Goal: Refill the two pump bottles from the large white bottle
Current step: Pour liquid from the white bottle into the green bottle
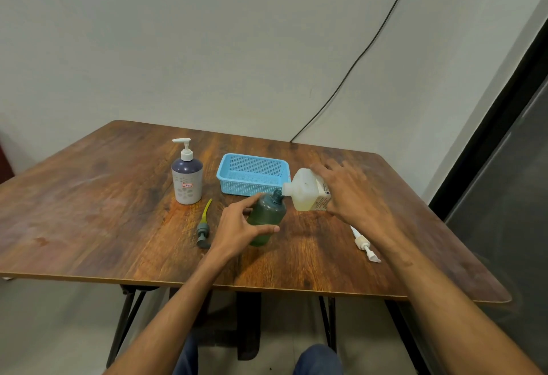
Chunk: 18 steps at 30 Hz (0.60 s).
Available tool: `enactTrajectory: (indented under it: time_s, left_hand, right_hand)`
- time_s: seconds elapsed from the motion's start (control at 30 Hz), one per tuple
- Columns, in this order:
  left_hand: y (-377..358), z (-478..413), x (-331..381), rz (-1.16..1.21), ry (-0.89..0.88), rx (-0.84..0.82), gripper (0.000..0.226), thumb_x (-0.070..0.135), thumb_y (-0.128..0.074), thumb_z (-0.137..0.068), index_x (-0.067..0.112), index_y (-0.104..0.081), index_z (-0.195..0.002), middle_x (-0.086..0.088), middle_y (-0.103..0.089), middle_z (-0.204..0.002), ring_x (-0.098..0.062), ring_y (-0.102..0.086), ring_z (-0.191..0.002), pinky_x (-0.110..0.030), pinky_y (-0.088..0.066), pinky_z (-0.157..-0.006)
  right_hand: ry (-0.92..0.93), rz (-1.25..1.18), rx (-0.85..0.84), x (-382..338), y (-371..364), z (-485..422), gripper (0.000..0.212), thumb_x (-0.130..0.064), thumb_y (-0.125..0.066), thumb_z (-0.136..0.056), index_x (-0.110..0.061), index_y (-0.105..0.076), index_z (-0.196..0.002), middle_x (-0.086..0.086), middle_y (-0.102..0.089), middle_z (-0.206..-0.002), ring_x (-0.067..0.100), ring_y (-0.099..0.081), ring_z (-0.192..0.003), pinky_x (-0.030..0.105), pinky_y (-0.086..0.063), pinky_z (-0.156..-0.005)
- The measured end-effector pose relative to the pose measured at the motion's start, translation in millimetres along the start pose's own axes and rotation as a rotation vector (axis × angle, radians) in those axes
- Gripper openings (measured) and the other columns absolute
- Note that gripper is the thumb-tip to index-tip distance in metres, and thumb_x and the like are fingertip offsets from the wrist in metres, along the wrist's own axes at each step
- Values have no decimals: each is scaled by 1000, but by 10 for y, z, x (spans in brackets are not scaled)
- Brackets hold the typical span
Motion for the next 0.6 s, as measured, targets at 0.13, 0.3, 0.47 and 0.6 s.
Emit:
enactTrajectory:
  time_s: [0.13, 0.3, 0.47, 0.6]
  left_hand:
    - [2, 2, -2, -3, 3, 4, 87, 29, -91, -68, 23, -50, -145, -1, -59, -140, -13, -54, -119, -37, -52, -102]
    - [-2, 2, 4, 2, -6, 11, 86, 29, -91, -69, 23, -51, -144, 1, -60, -137, -10, -54, -116, -31, -50, -99]
    - [-9, 2, -13, -11, 4, 17, 88, 33, -91, -68, 25, -51, -145, 0, -60, -139, -13, -55, -118, -38, -52, -102]
    - [-12, -1, -14, -6, -2, 15, 87, 32, -91, -67, 24, -51, -144, 0, -60, -138, -13, -55, -119, -38, -51, -103]
  right_hand:
    - [1, -10, 7, 8, -14, 0, 79, -34, -83, -76, -30, -43, -143, 2, -57, -127, 26, -52, -116, 45, -43, -98]
    - [2, -1, 8, 9, -2, -5, 78, -33, -83, -77, -30, -43, -144, 3, -56, -130, 27, -51, -119, 46, -40, -101]
    - [4, 10, 0, 31, -8, -1, 81, -34, -84, -75, -30, -42, -144, 2, -56, -128, 25, -53, -115, 47, -46, -97]
    - [2, 9, -6, 33, -10, -10, 81, -33, -84, -75, -30, -42, -144, 2, -56, -128, 25, -53, -115, 46, -47, -97]
Point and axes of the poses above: each hand's wrist, its own z-axis away from the middle knuckle, its own y-axis out of the back of the hand, x = y × z, the point moved 3 cm from there along -z, towards the middle knuckle
